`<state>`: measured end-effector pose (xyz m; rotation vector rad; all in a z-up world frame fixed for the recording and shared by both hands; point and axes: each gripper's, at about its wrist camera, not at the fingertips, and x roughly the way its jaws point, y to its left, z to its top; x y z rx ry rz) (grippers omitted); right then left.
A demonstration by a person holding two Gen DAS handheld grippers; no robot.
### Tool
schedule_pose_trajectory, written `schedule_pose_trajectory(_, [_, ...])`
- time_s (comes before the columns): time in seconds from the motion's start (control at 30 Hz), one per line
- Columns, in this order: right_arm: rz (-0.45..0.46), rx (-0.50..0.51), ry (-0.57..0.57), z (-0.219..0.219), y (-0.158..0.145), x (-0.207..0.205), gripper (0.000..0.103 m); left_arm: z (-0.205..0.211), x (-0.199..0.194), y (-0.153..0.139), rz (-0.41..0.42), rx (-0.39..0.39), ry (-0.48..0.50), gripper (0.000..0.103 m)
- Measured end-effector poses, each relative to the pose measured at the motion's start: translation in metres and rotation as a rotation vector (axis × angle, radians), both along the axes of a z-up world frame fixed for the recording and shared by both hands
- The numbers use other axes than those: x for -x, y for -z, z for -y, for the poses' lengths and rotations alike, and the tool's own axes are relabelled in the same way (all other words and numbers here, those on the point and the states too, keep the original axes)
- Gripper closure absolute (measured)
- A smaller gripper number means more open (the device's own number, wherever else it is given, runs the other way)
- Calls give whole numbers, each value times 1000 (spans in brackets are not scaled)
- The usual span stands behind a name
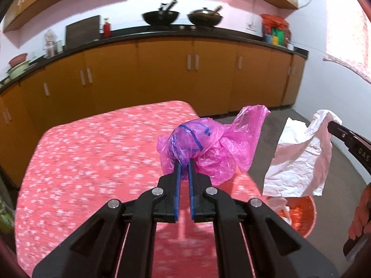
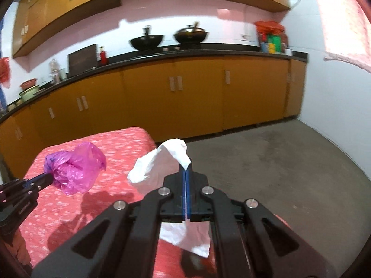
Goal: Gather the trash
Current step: 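Carry the pink bag and white bag in both tools over the wastebasket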
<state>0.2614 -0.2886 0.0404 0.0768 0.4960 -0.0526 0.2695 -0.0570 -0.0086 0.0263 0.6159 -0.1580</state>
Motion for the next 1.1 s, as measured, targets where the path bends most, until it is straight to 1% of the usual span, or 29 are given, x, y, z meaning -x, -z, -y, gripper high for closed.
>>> schedule_pose_trajectory(0.23, [-17,-12,114,65,23,15,101,67,3,15,-21,-10,95,97])
schedule_pose_trajectory(0.3, [-20,2,142,79,31,20,101,83,4,19,-29,-11,118,97])
schedule_pose_trajectory(0.4, [-30,9,171,96,42,24,101,111,7,29,-48,-15,155,97])
schedule_pose_trajectory(0.57, [-78,-24,230,138,72,31,101,154,12,55,-102,-24,208,97])
schedule_pose_trajectory(0.83, [-138,-61,266,182,121,39,101,201,16,91,-172,-48,247,97])
schedule_pose_trajectory(1.1, [-192,-93,271,199,159,36,101,226,15,111,-216,-67,266,97])
